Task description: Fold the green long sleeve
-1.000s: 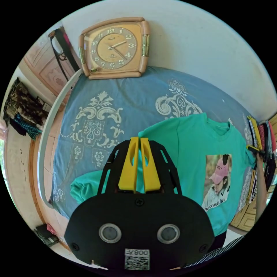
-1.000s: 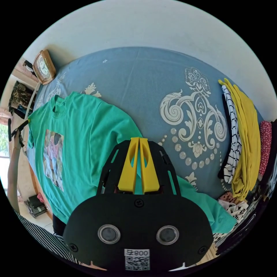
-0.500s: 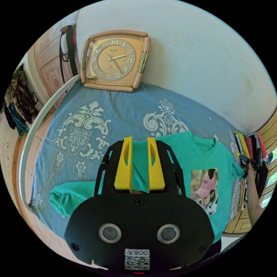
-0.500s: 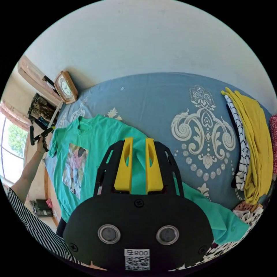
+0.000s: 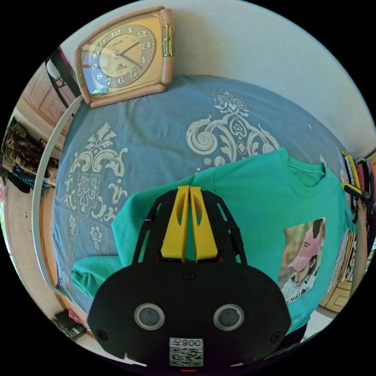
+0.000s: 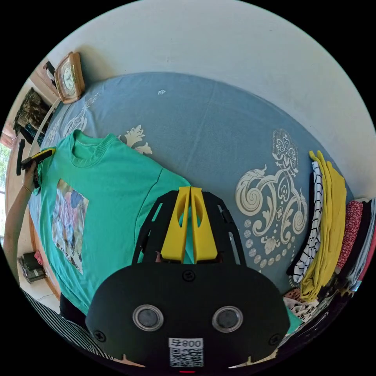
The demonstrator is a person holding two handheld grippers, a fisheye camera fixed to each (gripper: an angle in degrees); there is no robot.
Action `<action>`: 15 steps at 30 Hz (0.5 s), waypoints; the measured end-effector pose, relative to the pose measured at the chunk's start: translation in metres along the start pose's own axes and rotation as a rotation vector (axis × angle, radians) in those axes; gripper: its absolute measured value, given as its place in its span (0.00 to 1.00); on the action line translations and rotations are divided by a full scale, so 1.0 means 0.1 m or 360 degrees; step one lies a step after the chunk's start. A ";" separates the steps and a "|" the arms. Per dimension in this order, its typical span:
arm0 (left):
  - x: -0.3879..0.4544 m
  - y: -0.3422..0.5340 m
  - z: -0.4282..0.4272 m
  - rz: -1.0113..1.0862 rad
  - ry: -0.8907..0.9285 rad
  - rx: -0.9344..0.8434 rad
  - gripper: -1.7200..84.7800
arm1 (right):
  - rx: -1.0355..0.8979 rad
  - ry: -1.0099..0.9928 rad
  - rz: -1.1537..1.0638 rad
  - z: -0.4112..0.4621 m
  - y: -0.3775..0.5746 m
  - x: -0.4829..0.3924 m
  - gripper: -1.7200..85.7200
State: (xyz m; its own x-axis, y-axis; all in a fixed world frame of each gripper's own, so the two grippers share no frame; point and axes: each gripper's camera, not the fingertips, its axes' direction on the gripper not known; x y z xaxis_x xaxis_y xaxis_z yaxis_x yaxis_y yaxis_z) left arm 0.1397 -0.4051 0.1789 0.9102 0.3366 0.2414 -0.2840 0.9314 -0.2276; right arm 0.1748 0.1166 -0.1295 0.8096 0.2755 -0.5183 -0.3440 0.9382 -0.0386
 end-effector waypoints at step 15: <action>-0.20 0.90 0.34 0.0139 0.0300 0.0045 0.03 | 0.0114 -0.0164 -0.0161 -0.23 0.43 -0.29 0.03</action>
State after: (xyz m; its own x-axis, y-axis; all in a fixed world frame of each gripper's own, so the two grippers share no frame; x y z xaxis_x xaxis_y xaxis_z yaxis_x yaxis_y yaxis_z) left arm 0.0863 -0.3236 0.1857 0.9213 0.3868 0.0405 -0.3703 0.9043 -0.2126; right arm 0.1256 0.1445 -0.1358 0.8842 0.1955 -0.4242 -0.2264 0.9738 -0.0232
